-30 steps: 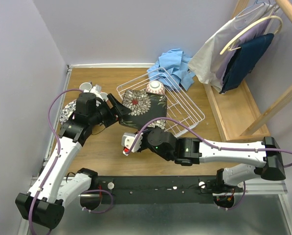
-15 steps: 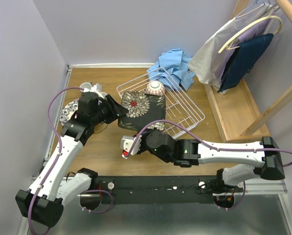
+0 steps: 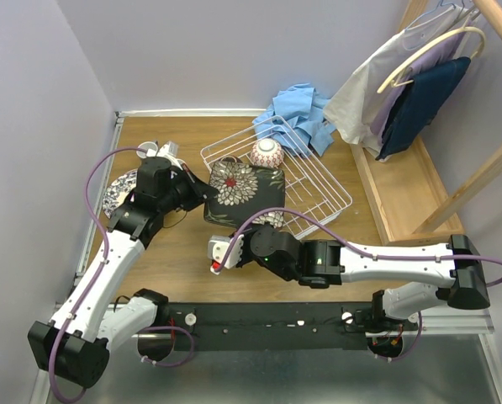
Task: Unload the mixed dishes from the dish rack
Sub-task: Place the plate at the center of the board.
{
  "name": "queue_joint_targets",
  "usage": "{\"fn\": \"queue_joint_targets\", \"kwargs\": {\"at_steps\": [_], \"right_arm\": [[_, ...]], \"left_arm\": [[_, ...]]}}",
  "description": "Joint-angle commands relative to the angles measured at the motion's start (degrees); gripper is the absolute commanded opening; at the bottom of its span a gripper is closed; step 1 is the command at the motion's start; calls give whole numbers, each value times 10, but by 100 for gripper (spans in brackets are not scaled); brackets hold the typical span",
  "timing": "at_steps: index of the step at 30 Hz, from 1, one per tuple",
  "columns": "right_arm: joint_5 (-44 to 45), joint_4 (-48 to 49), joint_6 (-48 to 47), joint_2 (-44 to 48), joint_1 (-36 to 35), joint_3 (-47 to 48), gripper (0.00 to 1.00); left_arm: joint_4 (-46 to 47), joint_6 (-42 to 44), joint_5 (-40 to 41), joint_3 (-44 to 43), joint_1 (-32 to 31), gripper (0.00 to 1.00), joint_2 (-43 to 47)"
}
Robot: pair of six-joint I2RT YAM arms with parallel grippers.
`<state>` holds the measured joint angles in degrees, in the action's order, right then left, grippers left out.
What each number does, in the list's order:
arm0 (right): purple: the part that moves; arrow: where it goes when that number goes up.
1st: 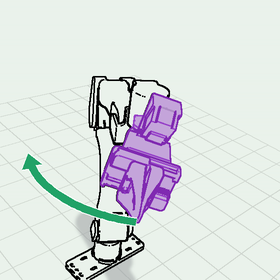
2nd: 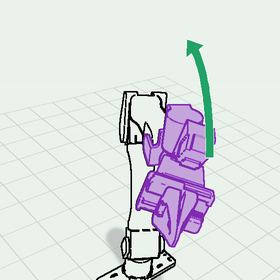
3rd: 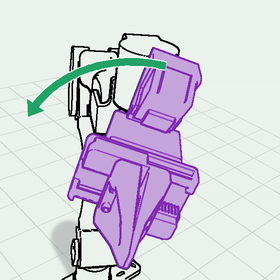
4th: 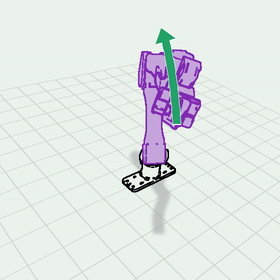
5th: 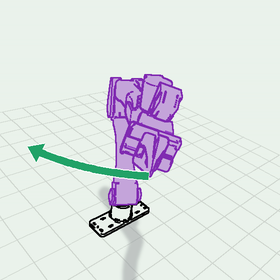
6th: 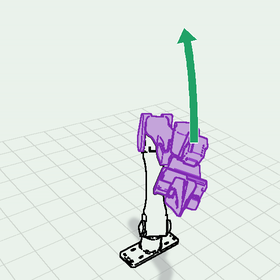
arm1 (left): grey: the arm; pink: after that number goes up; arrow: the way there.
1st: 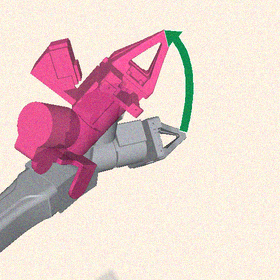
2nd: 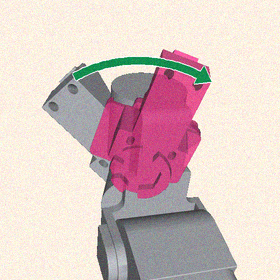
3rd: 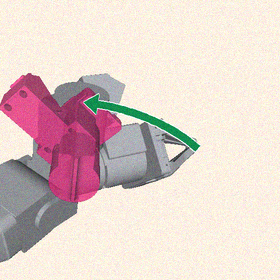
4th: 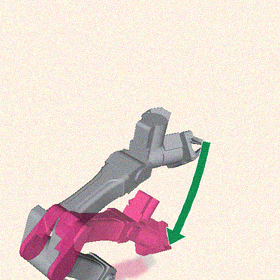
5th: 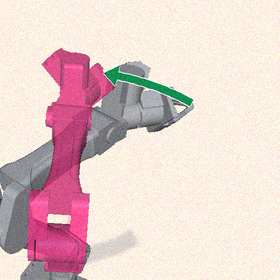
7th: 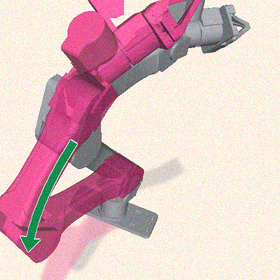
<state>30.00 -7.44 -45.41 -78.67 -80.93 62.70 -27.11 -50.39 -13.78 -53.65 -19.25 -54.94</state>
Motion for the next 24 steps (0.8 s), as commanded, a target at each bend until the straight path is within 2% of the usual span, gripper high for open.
{"fn": "queue_joint_targets", "kwargs": {"at_steps": [1, 2, 3, 5, 6, 9, 11, 15, 18, 24], "right_arm": [[1, 18, -9, 12, -8, 12, 22], [0, 16, -4, 15, -8, 10, 29], [-1, 12, 8, 17, -8, 10, 42], [-1, 9, 20, 20, -8, 8, 54], [-1, 7, 29, 25, -8, 5, 64], [1, 4, 56, 33, -8, -2, 78], [3, -2, 79, 39, -8, 0, 83], [2, -11, 136, 54, -7, -4, 95], [8, -14, 170, 63, -6, -12, 100], [-7, -52, 257, 82, 10, -13, 100]], "left_arm": [[4, 31, 52, 9, -1, 0, 30], [6, 28, 66, 12, -1, 0, 35], [12, 22, 73, 18, -1, 0, 41], [19, 14, 87, 25, 3, 0, 61], [25, 8, 100, 33, 3, 0, 66], [29, -14, 125, 45, 12, 0, 90], [26, -24, 137, 49, 18, 0, 108], [5, -38, 209, 56, 48, 0, 151], [-20, -49, 273, 57, 67, 0, 192], [-52, -73, 425, 72, 96, 0, 272]]}}
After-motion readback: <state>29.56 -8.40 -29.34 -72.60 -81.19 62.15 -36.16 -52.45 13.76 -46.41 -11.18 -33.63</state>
